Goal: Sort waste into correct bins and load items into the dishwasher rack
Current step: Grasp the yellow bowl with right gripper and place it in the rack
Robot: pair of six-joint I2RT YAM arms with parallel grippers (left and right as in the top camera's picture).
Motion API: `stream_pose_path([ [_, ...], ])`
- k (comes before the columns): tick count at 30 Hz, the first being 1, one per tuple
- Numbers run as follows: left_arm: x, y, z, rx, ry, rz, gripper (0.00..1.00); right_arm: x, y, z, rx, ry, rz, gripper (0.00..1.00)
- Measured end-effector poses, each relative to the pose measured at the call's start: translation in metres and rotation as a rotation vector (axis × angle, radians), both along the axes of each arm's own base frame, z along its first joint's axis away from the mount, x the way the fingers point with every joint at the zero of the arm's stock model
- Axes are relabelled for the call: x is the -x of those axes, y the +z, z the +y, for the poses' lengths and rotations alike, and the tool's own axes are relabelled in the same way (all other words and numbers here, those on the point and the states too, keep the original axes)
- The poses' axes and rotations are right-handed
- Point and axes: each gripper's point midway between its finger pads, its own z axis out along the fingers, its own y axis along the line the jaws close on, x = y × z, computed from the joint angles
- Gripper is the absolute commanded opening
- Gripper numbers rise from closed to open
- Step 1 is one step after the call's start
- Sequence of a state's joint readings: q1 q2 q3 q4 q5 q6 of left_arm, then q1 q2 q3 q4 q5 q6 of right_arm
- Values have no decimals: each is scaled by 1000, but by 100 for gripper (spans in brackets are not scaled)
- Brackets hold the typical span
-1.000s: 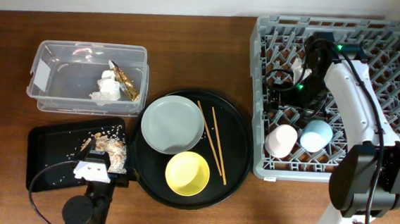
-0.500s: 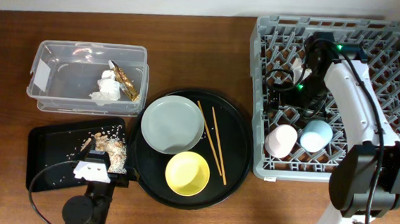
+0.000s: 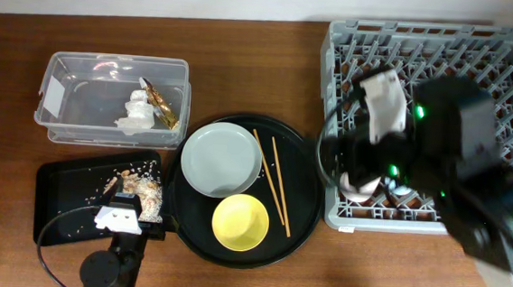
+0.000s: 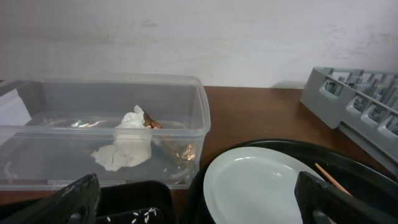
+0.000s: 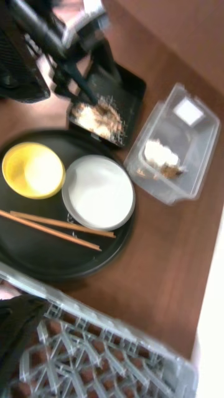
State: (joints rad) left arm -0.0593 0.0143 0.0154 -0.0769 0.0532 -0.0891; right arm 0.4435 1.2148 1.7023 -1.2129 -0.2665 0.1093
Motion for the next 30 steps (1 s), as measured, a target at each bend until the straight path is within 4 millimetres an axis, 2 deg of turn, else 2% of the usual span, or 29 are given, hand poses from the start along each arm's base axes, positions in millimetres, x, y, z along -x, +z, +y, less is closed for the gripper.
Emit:
stream_pose_path([
  [2,0,0,0,0,0,-1,99,20,-26,18,21,46,104,99],
  [4,0,0,0,0,0,-2,99,30,-79,42,71,59,254,98],
  [6,0,1,0,1,0,-2,99,32,-172,58,169,-16,438,90],
  [7,0,0,0,0,0,-2,99,34,-203,60,189,-57,491,85],
  [8,0,0,0,0,0,-2,99,34,-223,60,193,-90,520,82],
  [10,0,0,0,0,0,-1,99,30,-261,59,208,-149,564,79],
  [11,0,0,0,0,0,-2,99,28,-277,60,217,-170,584,69],
  [12,0,0,0,0,0,-1,99,26,-289,61,232,-185,604,60],
  [16,0,0,0,0,0,-1,100,28,-325,61,292,-228,694,43],
  [17,0,0,0,0,0,-2,99,31,-337,61,310,-238,733,34],
  [18,0,0,0,0,0,-1,99,33,-342,60,317,-241,752,30],
  [20,0,0,0,0,0,-1,99,37,-346,60,323,-238,775,14],
  [22,0,0,0,0,0,-1,99,38,-346,61,321,-236,780,4],
  [24,0,0,0,0,0,-1,99,36,-342,59,313,-233,770,4],
  [26,0,0,0,0,0,-1,99,28,-323,58,267,-224,718,4],
  [28,0,0,0,0,0,-1,99,17,-291,51,214,-230,621,4],
  [30,0,0,0,0,0,-2,99,7,-256,30,198,-288,488,4],
])
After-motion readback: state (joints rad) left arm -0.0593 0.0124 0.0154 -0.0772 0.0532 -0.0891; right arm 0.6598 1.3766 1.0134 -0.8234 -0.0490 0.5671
